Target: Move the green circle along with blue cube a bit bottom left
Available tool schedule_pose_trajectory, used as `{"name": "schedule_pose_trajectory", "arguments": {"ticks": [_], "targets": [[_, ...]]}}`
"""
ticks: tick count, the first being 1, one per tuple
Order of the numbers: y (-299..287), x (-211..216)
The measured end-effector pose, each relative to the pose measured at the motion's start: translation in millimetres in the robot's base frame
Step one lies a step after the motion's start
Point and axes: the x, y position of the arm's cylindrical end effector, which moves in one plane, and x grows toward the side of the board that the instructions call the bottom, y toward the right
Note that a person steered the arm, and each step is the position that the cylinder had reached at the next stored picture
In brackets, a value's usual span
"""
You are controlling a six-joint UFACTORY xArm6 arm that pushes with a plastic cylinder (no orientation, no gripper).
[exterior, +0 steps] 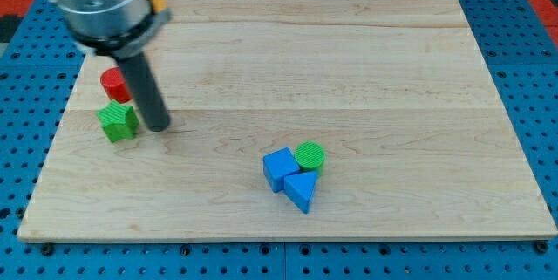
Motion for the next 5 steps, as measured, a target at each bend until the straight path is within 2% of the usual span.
{"name": "schedule_pose_trajectory", "arguments": {"ticks": [2,3,4,5], "targets": [[196.8,1.1],[235.2,42.5],[220.7,67.6],[163.3,62.9]]}}
